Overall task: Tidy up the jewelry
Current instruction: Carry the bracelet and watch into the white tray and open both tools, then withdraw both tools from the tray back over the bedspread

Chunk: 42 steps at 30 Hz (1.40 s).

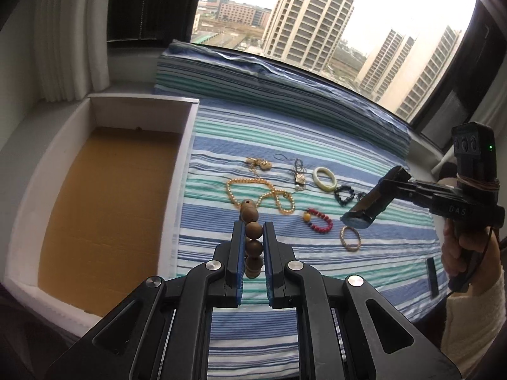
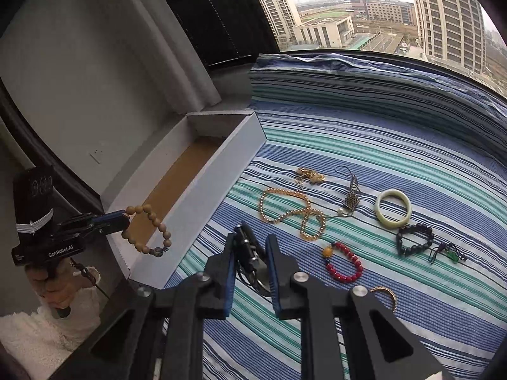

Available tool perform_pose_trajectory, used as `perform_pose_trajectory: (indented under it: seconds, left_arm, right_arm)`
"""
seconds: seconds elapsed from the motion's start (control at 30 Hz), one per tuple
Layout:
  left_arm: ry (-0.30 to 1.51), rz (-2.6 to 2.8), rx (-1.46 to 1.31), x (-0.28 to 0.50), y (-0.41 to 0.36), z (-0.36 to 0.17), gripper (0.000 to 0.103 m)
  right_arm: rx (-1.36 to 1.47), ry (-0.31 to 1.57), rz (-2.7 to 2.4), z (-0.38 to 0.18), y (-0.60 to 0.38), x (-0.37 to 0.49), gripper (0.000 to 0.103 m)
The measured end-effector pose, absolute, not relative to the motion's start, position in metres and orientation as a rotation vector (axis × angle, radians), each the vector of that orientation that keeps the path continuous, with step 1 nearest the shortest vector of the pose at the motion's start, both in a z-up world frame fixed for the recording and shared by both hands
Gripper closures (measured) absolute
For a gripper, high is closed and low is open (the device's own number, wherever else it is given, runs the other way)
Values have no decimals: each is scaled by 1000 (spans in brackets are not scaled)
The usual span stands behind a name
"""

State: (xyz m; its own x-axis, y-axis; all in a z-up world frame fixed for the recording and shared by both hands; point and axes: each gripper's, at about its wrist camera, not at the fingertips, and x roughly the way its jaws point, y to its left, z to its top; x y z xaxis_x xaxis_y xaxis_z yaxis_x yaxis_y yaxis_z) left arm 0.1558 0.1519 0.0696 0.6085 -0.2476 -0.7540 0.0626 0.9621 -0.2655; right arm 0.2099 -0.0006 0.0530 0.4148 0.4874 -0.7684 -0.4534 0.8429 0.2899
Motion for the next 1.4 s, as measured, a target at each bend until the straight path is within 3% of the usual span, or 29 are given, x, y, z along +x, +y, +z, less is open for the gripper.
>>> perform_pose_trajectory:
  seconds: [0.3,0.53,0.8,0.87,0.9,0.93,1.0,1.1,1.4]
  left_arm:
    - [888,82,-197,130,260,65,94]
    - [975,176,-232,134,310,9,94]
    - [1042,245,-214,149,328,-41,93]
    - [1046,289,-193,154,332,-49,85]
    - [1046,307,-186,155,333,-51,65]
    - [1038,326,-182,155,335,-52,38]
    - [993,378,-173,150,338,-51,23]
    - [966,391,-192,145,342,-50,12]
    - [854,409,-149,138,306,-31,8]
  right_arm:
    - [-57,957,845,77,189,200,85]
    - [-161,1066,880,18,308,203,85]
    - [-183,1156,811,-48,358,219,85]
    - [-176,1163,799,-57,361,219,78]
    - [-168,1178,793,-62,359,221,67]
    - [-167,1187,794,-65,360,220,63]
    - [-196,1192,773,-72,359,217,59]
    - [-205,1194,760,-76,354,214,37]
    - [-196,1076,688,-63,307,213,35]
